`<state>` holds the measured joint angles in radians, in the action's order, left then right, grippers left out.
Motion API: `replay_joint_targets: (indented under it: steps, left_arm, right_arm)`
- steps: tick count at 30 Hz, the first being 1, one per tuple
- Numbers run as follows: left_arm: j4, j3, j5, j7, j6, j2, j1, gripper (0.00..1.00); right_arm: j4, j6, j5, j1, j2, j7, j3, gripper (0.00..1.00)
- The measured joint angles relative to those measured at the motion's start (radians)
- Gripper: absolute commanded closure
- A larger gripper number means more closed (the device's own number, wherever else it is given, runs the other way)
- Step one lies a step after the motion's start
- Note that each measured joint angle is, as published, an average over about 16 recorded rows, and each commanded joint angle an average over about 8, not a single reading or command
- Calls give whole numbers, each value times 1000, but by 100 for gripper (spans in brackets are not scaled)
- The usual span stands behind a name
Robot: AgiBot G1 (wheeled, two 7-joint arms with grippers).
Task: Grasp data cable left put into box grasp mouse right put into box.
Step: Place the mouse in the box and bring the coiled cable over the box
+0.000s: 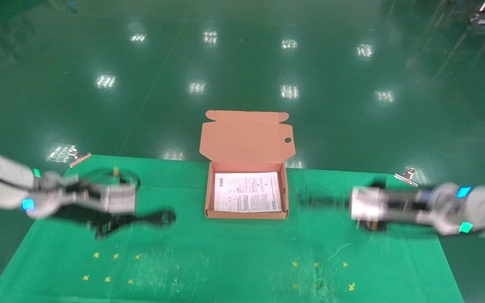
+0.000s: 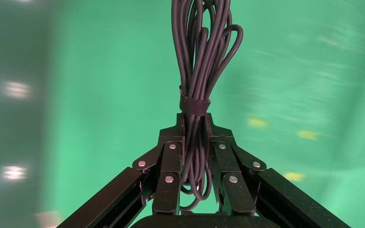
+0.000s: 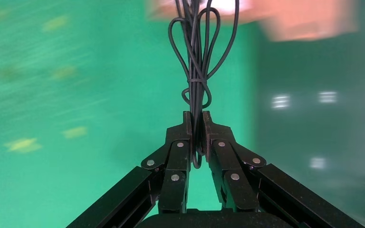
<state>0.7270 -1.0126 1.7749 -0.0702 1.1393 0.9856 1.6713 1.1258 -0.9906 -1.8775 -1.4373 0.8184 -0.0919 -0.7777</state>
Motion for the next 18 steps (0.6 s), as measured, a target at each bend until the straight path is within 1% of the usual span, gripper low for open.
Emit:
replay_joint_targets:
  steps: [4,8,12,18]
  left_arm:
    - [73,23,3,-21,-38,-15,44,100]
    - [110,41,16,-37,-85,-3,85,100]
    - [109,50,34,-43,-128,29,122,100]
    - [67,55,65,-38,-181,82,173,100]
  right_arm:
    - [39,31,-4,-60,14,-37,31,100]
    - [32,64,-14,-128,71,-53,47,100]
    - [-17,94,-19,-195,153,-45,54,100]
    - [-126,126,-14,-282,272,0,54,100]
